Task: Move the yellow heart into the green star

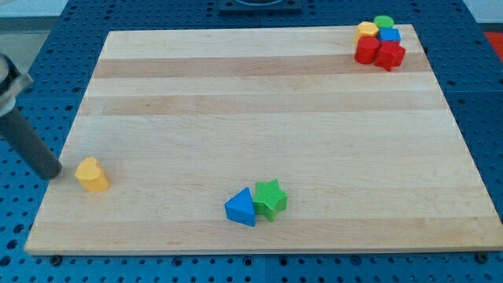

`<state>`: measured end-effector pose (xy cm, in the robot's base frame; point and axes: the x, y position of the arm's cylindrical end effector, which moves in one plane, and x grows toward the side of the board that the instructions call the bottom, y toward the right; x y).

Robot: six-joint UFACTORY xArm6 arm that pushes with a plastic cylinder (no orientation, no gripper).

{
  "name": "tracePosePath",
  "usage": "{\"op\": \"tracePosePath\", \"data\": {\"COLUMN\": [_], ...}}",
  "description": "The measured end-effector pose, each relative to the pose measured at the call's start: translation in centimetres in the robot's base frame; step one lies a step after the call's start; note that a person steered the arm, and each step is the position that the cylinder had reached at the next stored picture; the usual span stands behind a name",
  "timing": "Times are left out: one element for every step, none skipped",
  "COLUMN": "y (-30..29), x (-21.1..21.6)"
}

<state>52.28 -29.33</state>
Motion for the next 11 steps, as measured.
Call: {"op": "tracePosePath", "data": {"y": [8.8, 17.4, 18.1, 17.1, 20.3, 22.9, 22.7, 23.4, 26.2, 29.0, 31.0], "x": [0.4, 0.4, 0.4, 0.3, 1.2, 1.4, -1.3, -3.1, -2.3, -1.6, -1.0]}}
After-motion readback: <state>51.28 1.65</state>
